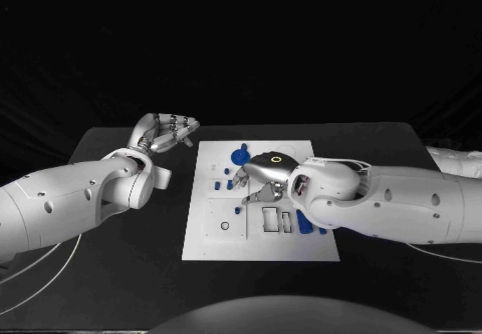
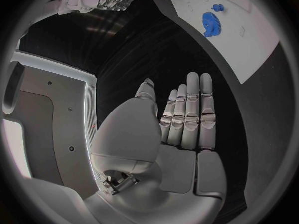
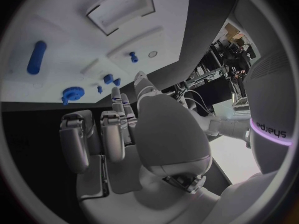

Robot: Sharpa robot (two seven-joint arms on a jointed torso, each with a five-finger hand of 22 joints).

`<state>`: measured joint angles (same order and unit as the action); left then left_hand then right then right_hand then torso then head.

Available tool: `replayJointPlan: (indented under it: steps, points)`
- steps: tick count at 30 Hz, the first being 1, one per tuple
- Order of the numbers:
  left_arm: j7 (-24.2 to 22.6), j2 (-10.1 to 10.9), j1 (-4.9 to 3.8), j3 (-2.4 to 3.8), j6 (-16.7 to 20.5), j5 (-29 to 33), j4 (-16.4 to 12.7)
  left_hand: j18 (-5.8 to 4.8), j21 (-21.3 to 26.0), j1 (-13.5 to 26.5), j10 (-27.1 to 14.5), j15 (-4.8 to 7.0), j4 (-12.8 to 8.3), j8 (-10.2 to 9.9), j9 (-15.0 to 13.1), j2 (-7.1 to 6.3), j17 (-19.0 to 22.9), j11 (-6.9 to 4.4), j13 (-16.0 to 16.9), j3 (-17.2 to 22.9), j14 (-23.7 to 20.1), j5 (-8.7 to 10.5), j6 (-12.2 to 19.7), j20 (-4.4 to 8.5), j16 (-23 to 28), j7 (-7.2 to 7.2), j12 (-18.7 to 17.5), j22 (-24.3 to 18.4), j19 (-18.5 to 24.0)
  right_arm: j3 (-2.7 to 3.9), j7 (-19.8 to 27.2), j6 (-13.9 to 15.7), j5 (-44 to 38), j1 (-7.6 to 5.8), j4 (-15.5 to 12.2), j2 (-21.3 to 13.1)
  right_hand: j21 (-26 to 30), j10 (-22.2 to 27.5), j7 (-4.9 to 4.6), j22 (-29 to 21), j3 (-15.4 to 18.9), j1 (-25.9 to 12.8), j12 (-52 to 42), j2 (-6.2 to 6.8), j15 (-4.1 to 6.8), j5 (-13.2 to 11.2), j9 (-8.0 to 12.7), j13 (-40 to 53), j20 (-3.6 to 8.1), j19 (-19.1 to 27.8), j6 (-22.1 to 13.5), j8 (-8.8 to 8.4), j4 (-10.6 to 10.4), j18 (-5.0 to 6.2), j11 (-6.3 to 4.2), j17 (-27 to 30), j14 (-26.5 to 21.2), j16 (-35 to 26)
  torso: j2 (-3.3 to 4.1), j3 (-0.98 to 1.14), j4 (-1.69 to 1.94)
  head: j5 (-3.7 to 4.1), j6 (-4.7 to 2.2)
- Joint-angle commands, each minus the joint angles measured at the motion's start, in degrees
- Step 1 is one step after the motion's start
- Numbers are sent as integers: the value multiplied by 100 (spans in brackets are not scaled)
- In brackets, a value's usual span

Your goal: Assemble the parts on the task board

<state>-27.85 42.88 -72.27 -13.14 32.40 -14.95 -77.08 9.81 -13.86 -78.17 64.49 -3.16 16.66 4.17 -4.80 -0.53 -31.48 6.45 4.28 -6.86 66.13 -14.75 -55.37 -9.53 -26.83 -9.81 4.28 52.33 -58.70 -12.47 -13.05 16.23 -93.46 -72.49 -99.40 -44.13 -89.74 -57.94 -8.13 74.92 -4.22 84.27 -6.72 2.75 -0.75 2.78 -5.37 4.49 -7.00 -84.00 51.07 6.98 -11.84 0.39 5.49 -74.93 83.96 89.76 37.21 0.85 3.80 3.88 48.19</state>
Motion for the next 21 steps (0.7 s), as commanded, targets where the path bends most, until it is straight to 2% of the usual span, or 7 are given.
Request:
replayJointPlan:
  steps: [1, 4, 9, 15, 16, 21]
  points:
    - [-33, -23, -1, 4, -56, -25, 14, 72, 14, -20, -7, -1, 9, 9, -8, 56, 6, 8, 8, -39, 43, -34, 34, -17, 38, 17, 5, -6, -43, 7, 184, 654, 653, -191, -144, -206, -26, -183, -19, 1508, -60, 21, -85, -127, -98, -4, -48, 13, -58, -600, 251, 109, -19, -39, 18, -1507, 604, 24, 0, -2, -9, 1, 1]
    - [-31, -50, 0, 3, -55, -25, 48, 72, 14, -20, -7, -1, 9, 9, -8, 56, 6, 8, 8, -39, 43, -34, 34, -17, 38, 17, 5, -6, -43, 7, 169, 447, 812, -433, -265, -472, -26, -180, -14, 1508, -72, 35, -70, -163, -141, -4, -47, -9, -90, -600, 285, 105, -20, -39, 46, -1507, 604, 24, -4, -8, 1, 36, 5]
    - [-28, -103, 2, 3, -58, -25, 102, 72, 14, -20, -7, -1, 9, 9, -8, 56, 6, 8, 8, -39, 43, -34, 34, -17, 38, 17, 5, -6, -43, 6, -25, -129, 840, -668, -348, -780, -26, 56, -63, 1508, -37, 13, 83, -171, -137, -6, 20, -88, -121, -600, 116, -45, -36, -39, 81, -1507, 604, 24, -4, -9, 5, 68, 0]
    - [-28, -135, 9, 3, -67, -25, 127, 72, 22, -29, -6, -1, 8, 9, -9, 72, 13, 7, 9, -46, 47, -36, 34, -16, 43, 17, 6, -16, -49, 0, -335, -843, 746, -716, -220, -884, -26, 237, -40, 1508, 0, 8, 197, -184, -77, -7, 94, -93, -97, -600, -84, -202, -31, -39, 52, -1507, 604, 24, 6, 10, -7, 103, -30]
    - [-29, -140, 11, 3, -68, -25, 130, 72, 26, -33, -6, -1, 8, 10, -9, 79, 17, 7, 9, -49, 49, -37, 34, -16, 46, 18, 7, -21, -52, -2, -410, -953, 703, -694, -171, -891, -26, 261, -43, 1508, 10, -1, 211, -186, -73, -7, 103, -92, -92, -600, -106, -220, -34, -39, 55, -1507, 604, 24, 3, 5, 1, 118, -37]
    - [-26, -137, 15, 3, -47, -25, 128, 72, 32, -45, -6, 0, 8, 9, -9, 100, 21, 7, 9, -49, 52, -39, 36, -15, 49, 18, 7, -29, -56, -5, -656, -1190, 633, -588, 6, -882, -26, 282, -58, 1508, 40, -52, 226, -206, -92, -8, 113, -85, -93, -600, -117, -240, -60, -39, 82, -1507, 604, 24, 10, 5, 4, 116, -39]
